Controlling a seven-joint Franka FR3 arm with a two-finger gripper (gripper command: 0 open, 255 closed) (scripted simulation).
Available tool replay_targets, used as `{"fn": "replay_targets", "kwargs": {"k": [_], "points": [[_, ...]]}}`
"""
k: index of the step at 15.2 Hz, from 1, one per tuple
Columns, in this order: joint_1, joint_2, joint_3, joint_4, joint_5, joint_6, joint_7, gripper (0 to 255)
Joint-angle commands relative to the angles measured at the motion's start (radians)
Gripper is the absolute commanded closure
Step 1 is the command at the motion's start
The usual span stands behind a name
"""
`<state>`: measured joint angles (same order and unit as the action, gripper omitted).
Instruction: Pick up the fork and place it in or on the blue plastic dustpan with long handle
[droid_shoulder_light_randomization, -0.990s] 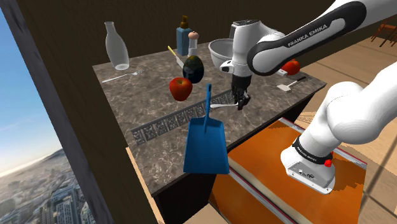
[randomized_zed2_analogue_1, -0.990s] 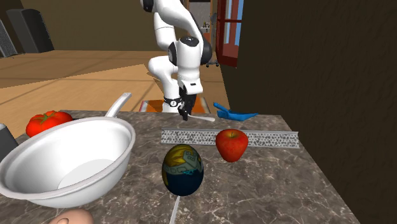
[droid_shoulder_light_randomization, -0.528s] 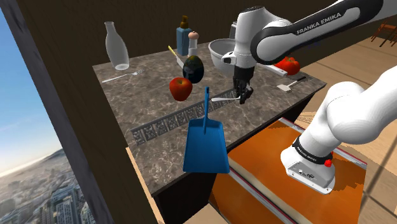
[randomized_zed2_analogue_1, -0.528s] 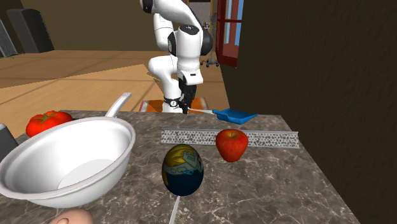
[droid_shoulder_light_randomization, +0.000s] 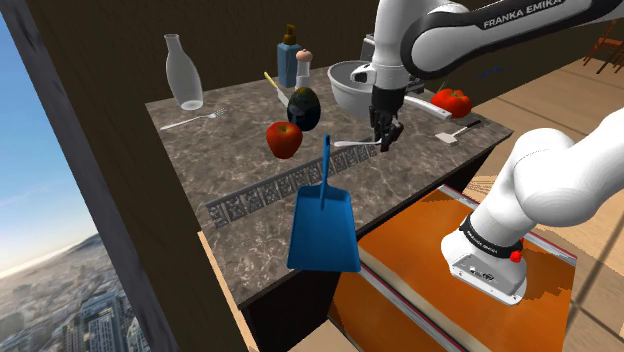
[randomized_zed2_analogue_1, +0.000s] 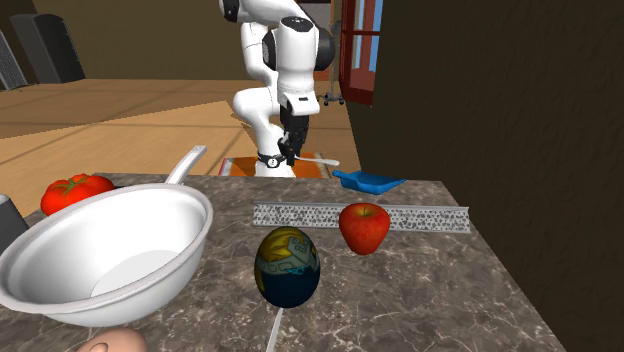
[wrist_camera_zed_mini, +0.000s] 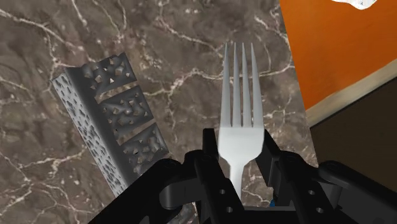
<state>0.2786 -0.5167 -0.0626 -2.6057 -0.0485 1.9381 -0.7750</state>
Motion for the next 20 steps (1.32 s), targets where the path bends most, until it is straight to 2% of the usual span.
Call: {"fn": "replay_targets", "kwargs": {"k": [1, 11, 20], "points": [[0.0, -0.013, 0.001, 0.019, 0.0, -0.033, -0.001, 255], [0.001, -0.049, 0.005, 0.122, 0.003, -0.172, -0.002, 255], [0.096, 0.134, 0.153, 0.237, 0.105, -0.102, 0.19, 255]]}}
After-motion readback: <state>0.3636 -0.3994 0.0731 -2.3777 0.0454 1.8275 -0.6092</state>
